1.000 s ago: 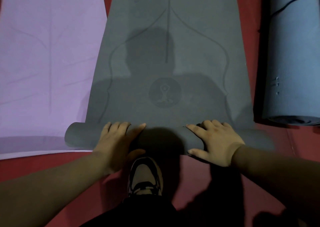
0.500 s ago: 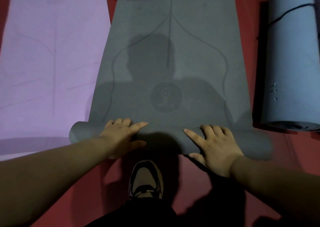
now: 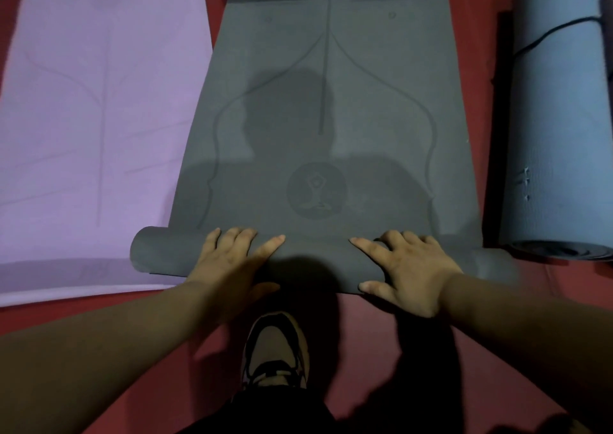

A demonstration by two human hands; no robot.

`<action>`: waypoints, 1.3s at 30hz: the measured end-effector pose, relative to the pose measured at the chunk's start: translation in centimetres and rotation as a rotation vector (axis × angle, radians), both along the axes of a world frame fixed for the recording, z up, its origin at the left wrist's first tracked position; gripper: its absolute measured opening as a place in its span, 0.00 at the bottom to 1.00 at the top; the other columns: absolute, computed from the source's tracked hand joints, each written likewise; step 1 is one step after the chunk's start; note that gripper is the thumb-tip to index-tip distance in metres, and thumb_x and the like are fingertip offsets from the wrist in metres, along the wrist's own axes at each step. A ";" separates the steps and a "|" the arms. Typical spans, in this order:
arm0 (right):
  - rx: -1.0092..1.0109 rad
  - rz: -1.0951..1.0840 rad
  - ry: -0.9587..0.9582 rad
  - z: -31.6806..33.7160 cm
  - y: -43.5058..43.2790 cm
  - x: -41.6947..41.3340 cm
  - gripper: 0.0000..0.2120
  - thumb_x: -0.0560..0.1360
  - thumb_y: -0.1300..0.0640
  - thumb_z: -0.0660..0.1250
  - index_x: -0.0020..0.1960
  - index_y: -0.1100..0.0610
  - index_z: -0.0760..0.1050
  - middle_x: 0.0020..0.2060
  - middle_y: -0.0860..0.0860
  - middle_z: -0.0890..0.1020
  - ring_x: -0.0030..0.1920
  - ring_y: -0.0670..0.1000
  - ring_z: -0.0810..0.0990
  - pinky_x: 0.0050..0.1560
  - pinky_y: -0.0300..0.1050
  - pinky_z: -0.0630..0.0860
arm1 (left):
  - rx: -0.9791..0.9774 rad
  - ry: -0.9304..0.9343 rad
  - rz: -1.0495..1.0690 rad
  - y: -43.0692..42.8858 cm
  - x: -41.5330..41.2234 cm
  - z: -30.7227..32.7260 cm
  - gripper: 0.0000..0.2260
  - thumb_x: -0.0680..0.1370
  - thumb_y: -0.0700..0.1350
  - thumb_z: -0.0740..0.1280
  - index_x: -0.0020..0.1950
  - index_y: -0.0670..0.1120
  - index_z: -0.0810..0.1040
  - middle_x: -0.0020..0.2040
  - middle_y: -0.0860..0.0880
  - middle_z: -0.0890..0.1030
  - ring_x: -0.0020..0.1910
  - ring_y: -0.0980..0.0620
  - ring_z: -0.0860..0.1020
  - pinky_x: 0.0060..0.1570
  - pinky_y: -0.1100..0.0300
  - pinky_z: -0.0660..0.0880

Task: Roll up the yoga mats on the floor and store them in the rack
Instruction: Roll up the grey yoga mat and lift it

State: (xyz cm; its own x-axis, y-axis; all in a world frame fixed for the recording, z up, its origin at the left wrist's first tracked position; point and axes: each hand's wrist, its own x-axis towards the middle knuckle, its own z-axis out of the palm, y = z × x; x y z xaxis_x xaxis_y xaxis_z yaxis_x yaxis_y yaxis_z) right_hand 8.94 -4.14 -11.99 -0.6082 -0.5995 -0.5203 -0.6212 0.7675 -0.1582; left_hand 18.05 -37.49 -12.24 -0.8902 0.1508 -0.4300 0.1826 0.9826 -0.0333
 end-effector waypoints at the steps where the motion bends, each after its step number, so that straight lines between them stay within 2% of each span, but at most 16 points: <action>1: 0.002 -0.007 -0.017 0.0 0.0 -0.3 0.40 0.71 0.22 0.41 0.79 0.34 0.37 0.70 0.49 0.69 0.68 0.55 0.69 0.67 0.56 0.67 | -0.008 0.002 -0.006 0.1 -0.4 0.1 0.38 0.72 0.74 0.48 0.81 0.63 0.50 0.73 0.41 0.70 0.72 0.39 0.68 0.73 0.36 0.59; 4: 0.014 -0.045 -0.077 0.5 -0.2 -1.4 0.41 0.71 0.21 0.43 0.79 0.33 0.37 0.72 0.49 0.68 0.70 0.55 0.69 0.69 0.58 0.66 | -0.037 -0.053 -0.018 0.0 -1.6 0.5 0.40 0.70 0.76 0.43 0.81 0.64 0.45 0.74 0.44 0.67 0.72 0.42 0.66 0.73 0.42 0.58; 8: 0.038 -0.061 0.044 0.7 -0.3 0.5 0.39 0.74 0.23 0.43 0.78 0.33 0.32 0.76 0.56 0.63 0.73 0.60 0.65 0.72 0.66 0.59 | -0.013 -0.132 -0.004 -0.4 -3.4 1.3 0.42 0.67 0.76 0.39 0.81 0.65 0.41 0.74 0.48 0.66 0.73 0.46 0.65 0.72 0.48 0.59; 11: 0.036 -0.076 0.129 0.0 -0.4 1.9 0.38 0.73 0.23 0.40 0.80 0.34 0.37 0.73 0.58 0.68 0.69 0.61 0.68 0.69 0.67 0.61 | -0.030 -0.153 -0.012 -0.3 -3.2 1.2 0.43 0.67 0.76 0.38 0.81 0.65 0.41 0.74 0.48 0.65 0.73 0.45 0.65 0.72 0.47 0.59; 15: 0.053 -0.052 0.086 0.1 -0.4 0.6 0.39 0.72 0.23 0.36 0.79 0.35 0.33 0.72 0.55 0.65 0.69 0.60 0.67 0.70 0.64 0.61 | -0.006 -0.144 -0.019 -0.5 -3.8 1.2 0.42 0.68 0.76 0.40 0.81 0.64 0.42 0.74 0.49 0.66 0.72 0.46 0.66 0.72 0.47 0.59; 19: 0.055 -0.039 0.033 0.5 -0.6 -1.0 0.39 0.74 0.22 0.41 0.79 0.35 0.34 0.71 0.53 0.66 0.69 0.59 0.68 0.69 0.62 0.63 | -0.005 0.001 0.013 -0.4 -2.7 0.5 0.43 0.71 0.76 0.47 0.83 0.59 0.49 0.75 0.42 0.67 0.73 0.40 0.67 0.74 0.35 0.58; 21: 0.050 -0.039 -0.003 0.7 -0.6 -1.6 0.39 0.74 0.22 0.43 0.79 0.34 0.36 0.70 0.52 0.67 0.68 0.58 0.68 0.68 0.61 0.64 | -0.016 0.024 0.041 -0.1 -1.3 -0.3 0.44 0.71 0.76 0.51 0.83 0.58 0.49 0.76 0.39 0.66 0.76 0.37 0.64 0.75 0.33 0.56; 26: 0.058 -0.044 -0.001 0.4 -0.6 -1.7 0.40 0.72 0.21 0.43 0.79 0.35 0.37 0.70 0.51 0.68 0.68 0.57 0.69 0.68 0.60 0.65 | -0.041 -0.053 0.074 0.1 -1.8 -0.1 0.44 0.68 0.77 0.43 0.82 0.61 0.41 0.80 0.42 0.58 0.80 0.39 0.55 0.77 0.36 0.48; 30: 0.062 -0.084 -0.053 1.0 -1.0 -2.7 0.40 0.73 0.22 0.44 0.80 0.34 0.36 0.75 0.53 0.64 0.72 0.59 0.66 0.70 0.61 0.63 | -0.079 -0.111 0.058 0.0 -3.2 0.7 0.43 0.67 0.75 0.35 0.81 0.61 0.39 0.80 0.45 0.57 0.79 0.44 0.55 0.77 0.41 0.48; 33: 0.055 -0.076 0.066 0.8 -0.8 -0.7 0.38 0.76 0.24 0.43 0.79 0.35 0.33 0.77 0.57 0.59 0.74 0.62 0.62 0.73 0.67 0.57 | -0.071 -0.142 0.035 -0.4 -4.7 1.3 0.41 0.69 0.76 0.38 0.81 0.63 0.40 0.78 0.48 0.60 0.77 0.46 0.59 0.76 0.45 0.52; 36: 0.064 -0.078 0.179 0.0 -1.0 0.5 0.38 0.75 0.25 0.40 0.81 0.37 0.38 0.75 0.58 0.65 0.70 0.63 0.66 0.71 0.68 0.58 | -0.062 -0.164 0.017 -0.6 -5.1 1.3 0.38 0.74 0.76 0.45 0.80 0.63 0.41 0.77 0.48 0.60 0.76 0.46 0.60 0.75 0.46 0.53; 39: 0.072 -0.086 0.140 0.0 -1.1 -0.5 0.39 0.72 0.25 0.35 0.80 0.37 0.35 0.75 0.56 0.63 0.70 0.61 0.65 0.71 0.65 0.59 | -0.046 -0.194 0.022 -0.6 -5.6 1.6 0.41 0.69 0.77 0.39 0.81 0.63 0.41 0.77 0.48 0.61 0.76 0.46 0.60 0.75 0.46 0.54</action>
